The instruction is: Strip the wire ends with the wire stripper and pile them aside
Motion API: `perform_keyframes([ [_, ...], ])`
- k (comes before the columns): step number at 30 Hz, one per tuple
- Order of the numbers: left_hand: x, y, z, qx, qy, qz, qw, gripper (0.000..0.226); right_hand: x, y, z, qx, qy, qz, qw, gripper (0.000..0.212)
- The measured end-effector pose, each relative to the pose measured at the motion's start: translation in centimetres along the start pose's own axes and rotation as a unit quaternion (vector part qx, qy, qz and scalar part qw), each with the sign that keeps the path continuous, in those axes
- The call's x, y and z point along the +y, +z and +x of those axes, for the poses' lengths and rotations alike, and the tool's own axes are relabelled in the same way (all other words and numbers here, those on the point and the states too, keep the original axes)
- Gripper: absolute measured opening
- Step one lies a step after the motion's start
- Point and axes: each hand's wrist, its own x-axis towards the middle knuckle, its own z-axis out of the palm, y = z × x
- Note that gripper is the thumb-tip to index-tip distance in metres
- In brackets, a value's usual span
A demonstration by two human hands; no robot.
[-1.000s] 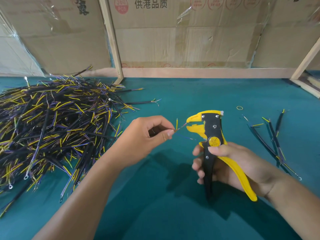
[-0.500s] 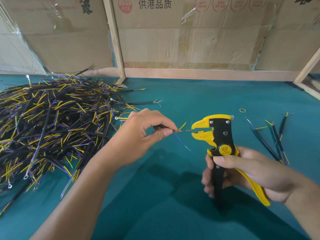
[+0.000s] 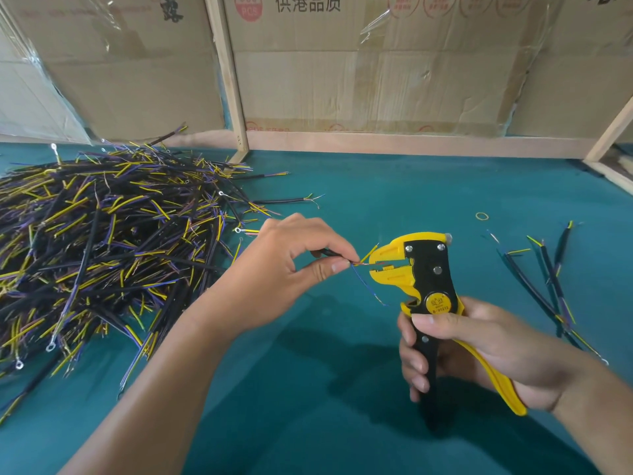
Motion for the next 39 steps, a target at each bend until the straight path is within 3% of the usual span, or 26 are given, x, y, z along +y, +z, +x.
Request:
perform_keyframes([
  [23, -0.2, 0.6, 0.0, -0.001, -0.02, -0.038, 0.999, 0.012, 0.3, 1.3, 0.3, 0.025, -0.011, 0.029, 0.999, 0.046],
  [28, -0.2, 0.6, 0.0, -0.008, -0.026, -0.043, 0.999, 0.012, 0.4, 1.9, 0.6, 0.092, -0.01, 0.035, 0.995, 0.049],
  [34, -0.1, 0.6, 0.0, -0.01, -0.023, -0.052, 0.998, 0.011, 0.7, 2.5, 0.9, 0.143, -0.027, 0.017, 0.989, 0.07],
  [39, -0.1, 0.5, 0.0, -0.003, -0.014, -0.046, 0.999, 0.009, 0.9, 2.5, 1.0, 0.145, -0.033, 0.004, 0.989, 0.058],
])
